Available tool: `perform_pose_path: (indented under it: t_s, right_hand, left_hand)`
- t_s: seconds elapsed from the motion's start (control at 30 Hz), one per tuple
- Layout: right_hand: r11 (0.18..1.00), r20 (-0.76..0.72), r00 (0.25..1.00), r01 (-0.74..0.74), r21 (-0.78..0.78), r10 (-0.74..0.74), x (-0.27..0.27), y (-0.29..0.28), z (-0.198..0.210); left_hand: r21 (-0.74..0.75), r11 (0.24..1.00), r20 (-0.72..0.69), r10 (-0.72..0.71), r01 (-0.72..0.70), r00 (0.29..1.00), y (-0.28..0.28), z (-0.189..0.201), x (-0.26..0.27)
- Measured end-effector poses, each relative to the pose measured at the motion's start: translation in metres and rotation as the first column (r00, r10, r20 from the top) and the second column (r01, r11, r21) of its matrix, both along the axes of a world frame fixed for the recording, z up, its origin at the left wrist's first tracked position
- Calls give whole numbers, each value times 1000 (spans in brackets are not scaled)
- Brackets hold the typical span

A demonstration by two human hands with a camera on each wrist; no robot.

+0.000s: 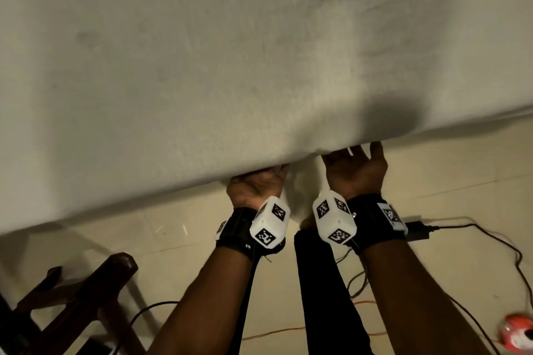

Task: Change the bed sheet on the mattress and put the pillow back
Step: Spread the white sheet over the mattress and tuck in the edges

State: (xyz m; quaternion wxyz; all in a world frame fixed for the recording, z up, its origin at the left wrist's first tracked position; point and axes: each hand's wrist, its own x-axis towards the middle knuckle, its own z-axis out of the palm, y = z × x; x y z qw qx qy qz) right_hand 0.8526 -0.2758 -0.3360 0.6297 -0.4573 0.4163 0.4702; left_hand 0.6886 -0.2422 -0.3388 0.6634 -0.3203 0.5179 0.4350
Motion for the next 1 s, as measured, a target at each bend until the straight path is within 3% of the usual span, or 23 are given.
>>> perform_pose_path:
  t_s: [0.2,0.4,0.57,0.8,0.93,1.0]
  right_hand:
    - [996,-56,998,35,83,-30,3,5,6]
    - [976,-67,996,76,203,-63,5,22,-3]
    - [977,-62,998,15,211,-2,10,27,-12]
    - [981,-77,997,34,192,-20,22,26,-18]
    - [981,-66,991,-103,166,115,36,24,-6]
    - [937,-6,937,-348,27,348,50,14,-6]
  left_hand:
    - [85,991,114,97,-107,989,7,-12,3]
    - [75,980,108,175,-184,979,10,-22,6]
    - [43,992,-10,121,-120,993,14,-5,15]
    - [82,996,-31,46,-43,998,10,-7,18]
    - [158,985,-7,75,-73,997,0,-14,26]
    - [172,981,-1,90,-89,996,-8,-22,27]
